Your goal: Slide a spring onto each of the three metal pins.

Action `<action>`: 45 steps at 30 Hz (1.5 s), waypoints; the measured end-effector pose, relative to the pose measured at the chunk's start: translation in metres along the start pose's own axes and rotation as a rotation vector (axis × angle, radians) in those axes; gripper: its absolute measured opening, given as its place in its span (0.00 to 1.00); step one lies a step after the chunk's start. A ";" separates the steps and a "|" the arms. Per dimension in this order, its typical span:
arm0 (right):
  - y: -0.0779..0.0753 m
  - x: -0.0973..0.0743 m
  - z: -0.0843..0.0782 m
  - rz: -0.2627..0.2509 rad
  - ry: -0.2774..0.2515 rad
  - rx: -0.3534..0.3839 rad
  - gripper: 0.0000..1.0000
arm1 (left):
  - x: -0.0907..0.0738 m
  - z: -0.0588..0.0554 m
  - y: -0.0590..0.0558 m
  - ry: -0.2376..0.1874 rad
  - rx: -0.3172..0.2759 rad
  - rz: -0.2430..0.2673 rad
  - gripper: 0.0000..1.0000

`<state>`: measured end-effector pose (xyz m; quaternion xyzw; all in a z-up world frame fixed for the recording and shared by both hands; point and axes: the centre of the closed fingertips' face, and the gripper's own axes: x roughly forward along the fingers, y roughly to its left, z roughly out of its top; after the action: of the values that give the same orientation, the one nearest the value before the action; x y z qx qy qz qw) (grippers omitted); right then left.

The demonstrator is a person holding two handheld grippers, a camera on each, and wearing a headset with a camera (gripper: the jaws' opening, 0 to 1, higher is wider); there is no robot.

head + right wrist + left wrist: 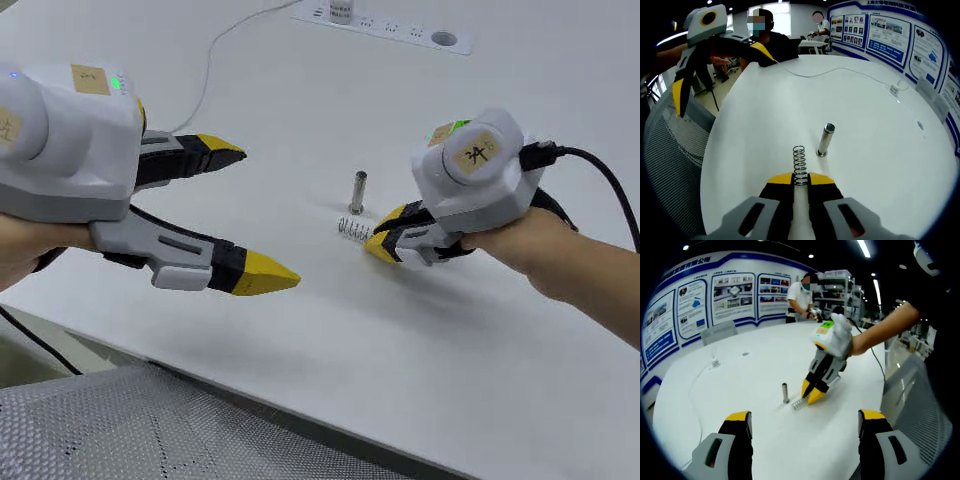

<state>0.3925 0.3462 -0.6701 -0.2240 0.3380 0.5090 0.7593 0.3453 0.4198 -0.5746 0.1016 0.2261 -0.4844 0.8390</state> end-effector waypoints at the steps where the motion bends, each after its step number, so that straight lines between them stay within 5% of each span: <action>1: 0.000 -0.004 0.002 0.002 -0.006 0.001 0.11 | 0.002 0.001 -0.001 -0.001 0.002 -0.002 0.89; 14: 0.021 -0.057 0.012 0.039 -0.015 -0.189 0.10 | 0.024 0.002 -0.039 0.012 0.033 -0.123 0.74; 21: 0.048 -0.076 0.022 0.127 -0.069 -0.240 0.11 | 0.031 0.002 -0.052 0.014 0.042 -0.158 0.67; 29: 0.077 -0.081 0.032 0.177 -0.082 -0.362 0.11 | 0.036 0.009 -0.057 0.010 0.079 -0.167 0.55; 38: 0.084 -0.085 0.039 0.196 -0.095 -0.396 0.11 | 0.037 0.014 -0.074 -0.004 0.101 -0.236 0.39; 45: 0.086 -0.088 0.041 0.195 -0.083 -0.436 0.11 | 0.037 0.014 -0.075 0.010 0.127 -0.243 0.31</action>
<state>0.3028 0.3525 -0.5771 -0.3276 0.2088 0.6495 0.6536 0.3004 0.3478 -0.5768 0.1287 0.2097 -0.5953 0.7649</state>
